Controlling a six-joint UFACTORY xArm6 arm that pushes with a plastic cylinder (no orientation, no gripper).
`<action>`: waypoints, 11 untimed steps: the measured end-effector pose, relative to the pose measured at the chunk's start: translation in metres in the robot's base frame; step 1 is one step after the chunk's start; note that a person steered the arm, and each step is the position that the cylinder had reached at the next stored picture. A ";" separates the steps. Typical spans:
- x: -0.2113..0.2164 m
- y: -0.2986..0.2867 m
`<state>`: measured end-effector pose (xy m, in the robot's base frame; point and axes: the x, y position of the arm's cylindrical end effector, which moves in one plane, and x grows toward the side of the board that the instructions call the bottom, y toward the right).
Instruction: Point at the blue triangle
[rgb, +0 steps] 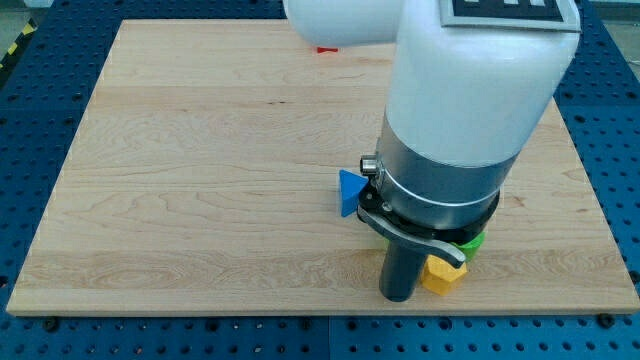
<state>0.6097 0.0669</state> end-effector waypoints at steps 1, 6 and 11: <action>0.000 0.005; 0.000 -0.052; -0.056 0.003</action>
